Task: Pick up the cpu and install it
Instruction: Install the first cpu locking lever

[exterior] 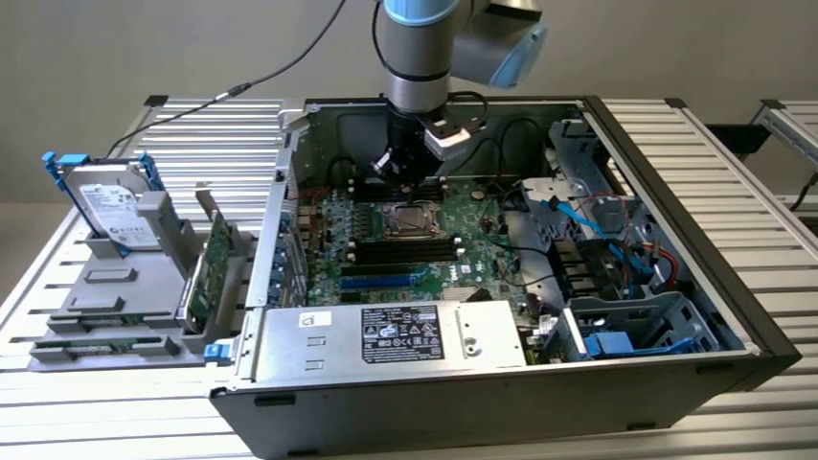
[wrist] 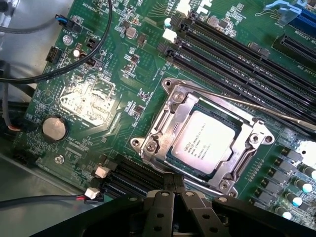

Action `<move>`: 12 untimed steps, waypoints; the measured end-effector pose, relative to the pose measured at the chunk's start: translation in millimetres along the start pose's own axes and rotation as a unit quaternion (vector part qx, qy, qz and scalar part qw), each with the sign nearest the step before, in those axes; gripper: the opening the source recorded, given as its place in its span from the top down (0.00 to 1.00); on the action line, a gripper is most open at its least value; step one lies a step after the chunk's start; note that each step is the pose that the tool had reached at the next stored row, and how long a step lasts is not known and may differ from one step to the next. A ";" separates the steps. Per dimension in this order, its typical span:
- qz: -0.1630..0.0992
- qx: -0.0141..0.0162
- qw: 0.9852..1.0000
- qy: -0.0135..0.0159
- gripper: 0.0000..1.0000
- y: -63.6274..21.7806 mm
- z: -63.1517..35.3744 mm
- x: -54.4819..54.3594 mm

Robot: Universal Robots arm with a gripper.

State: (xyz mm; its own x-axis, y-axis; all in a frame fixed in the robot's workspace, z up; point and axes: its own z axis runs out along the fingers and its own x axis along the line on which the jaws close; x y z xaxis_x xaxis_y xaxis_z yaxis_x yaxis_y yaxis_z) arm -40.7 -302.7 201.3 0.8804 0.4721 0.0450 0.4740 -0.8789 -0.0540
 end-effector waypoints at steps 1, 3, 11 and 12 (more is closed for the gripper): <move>0.005 0.000 1.000 0.000 0.89 0.0 0.0 0.0; 0.015 -0.001 1.000 0.001 0.89 0.0 0.0 0.0; 0.029 -0.001 1.000 0.002 0.89 -0.1 -0.1 0.0; 0.029 -0.001 1.000 0.002 0.89 -0.1 -0.1 0.0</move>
State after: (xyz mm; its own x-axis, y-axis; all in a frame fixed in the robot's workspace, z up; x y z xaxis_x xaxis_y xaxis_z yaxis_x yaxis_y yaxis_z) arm -40.8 -302.6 201.4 0.9065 0.4197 0.0456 0.4218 -0.9050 -0.0555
